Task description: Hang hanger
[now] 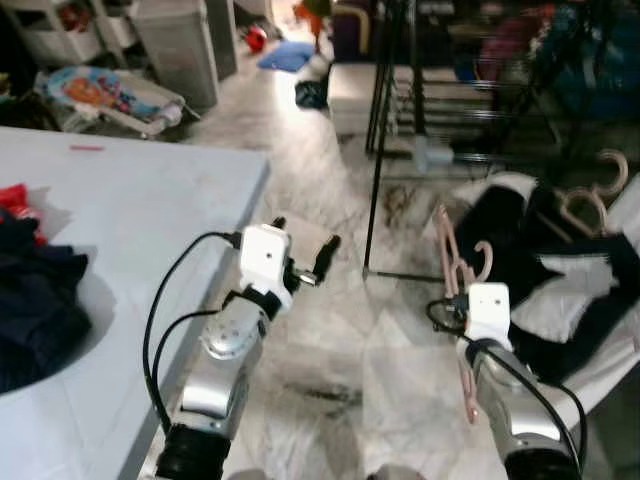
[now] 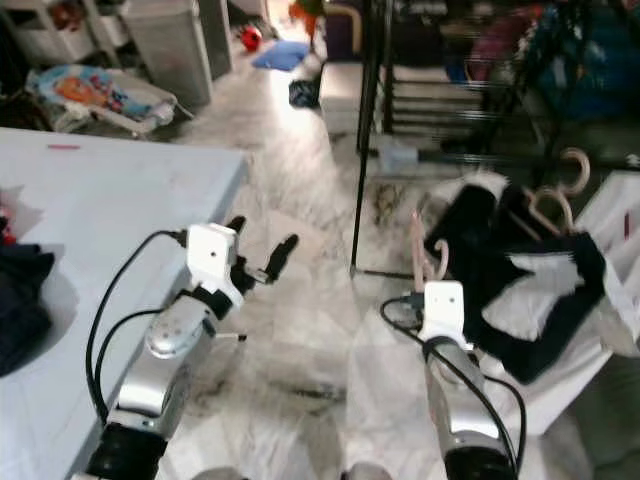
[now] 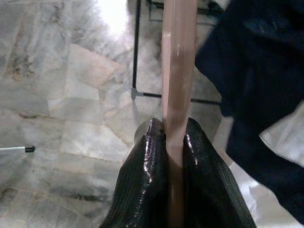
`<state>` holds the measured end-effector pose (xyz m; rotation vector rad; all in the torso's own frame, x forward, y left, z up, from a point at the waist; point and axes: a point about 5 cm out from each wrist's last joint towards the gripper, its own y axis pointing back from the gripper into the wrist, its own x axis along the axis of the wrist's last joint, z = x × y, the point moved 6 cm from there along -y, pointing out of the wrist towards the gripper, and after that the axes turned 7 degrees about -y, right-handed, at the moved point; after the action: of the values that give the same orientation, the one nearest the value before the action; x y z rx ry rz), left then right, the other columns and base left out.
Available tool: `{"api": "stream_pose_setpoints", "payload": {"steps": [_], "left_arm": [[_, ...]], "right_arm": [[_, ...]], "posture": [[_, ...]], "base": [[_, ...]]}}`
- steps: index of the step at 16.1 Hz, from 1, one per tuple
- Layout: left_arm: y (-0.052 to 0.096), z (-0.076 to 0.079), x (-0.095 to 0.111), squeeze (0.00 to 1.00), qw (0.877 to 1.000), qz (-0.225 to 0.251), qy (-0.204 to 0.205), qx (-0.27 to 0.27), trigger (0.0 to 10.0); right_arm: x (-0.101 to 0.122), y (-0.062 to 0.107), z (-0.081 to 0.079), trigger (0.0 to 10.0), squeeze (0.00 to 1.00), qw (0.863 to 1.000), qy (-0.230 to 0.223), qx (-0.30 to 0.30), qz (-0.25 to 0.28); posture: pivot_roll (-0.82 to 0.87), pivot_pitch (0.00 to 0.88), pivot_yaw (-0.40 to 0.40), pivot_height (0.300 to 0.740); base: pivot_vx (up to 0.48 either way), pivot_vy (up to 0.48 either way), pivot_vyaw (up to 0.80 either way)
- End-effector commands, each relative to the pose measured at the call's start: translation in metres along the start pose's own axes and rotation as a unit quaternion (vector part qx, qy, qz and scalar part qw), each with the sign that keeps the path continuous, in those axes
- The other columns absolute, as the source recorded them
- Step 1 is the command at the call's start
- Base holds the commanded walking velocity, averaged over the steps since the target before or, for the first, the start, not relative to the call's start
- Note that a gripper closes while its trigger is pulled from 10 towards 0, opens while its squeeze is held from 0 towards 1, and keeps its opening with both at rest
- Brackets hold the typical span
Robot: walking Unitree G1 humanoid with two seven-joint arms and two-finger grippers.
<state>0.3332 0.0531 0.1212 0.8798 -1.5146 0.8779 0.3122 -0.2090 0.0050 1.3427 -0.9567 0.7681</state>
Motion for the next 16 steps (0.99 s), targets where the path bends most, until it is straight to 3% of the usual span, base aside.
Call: {"api": "stream_pose_setpoints", "payload": {"steps": [1, 7, 10, 16], "left_arm": [[0.001, -0.006, 0.003, 0.00, 1.000, 0.006, -0.007, 0.006, 10.0], [0.002, -0.004, 0.000, 0.00, 1.000, 0.005, -0.012, 0.003, 10.0], [0.001, -0.006, 0.000, 0.00, 1.000, 0.003, -0.014, 0.008, 10.0], [0.003, -0.006, -0.003, 0.00, 1.000, -0.003, -0.008, 0.015, 10.0]], "right_arm": [[0.008, -0.003, -0.004, 10.0, 0.00, 1.000, -0.002, 0.007, 0.011], [0.043, -0.013, 0.018, 10.0, 0.00, 0.997, 0.018, -0.031, 0.068], [0.049, -0.020, 0.011, 10.0, 0.00, 0.997, 0.017, -0.014, 0.069], [0.072, -0.034, 0.010, 10.0, 0.00, 0.996, -0.001, -0.015, 0.084]], "posture": [[-0.03, 0.000, 0.018, 0.740], [-0.03, 0.000, 0.018, 0.740], [-0.03, 0.000, 0.016, 0.740], [-0.02, 0.000, 0.016, 0.740]], "base": [[0.472, 0.000, 0.00], [0.480, 0.000, 0.00], [0.466, 0.000, 0.00], [0.000, 0.000, 0.00]]}}
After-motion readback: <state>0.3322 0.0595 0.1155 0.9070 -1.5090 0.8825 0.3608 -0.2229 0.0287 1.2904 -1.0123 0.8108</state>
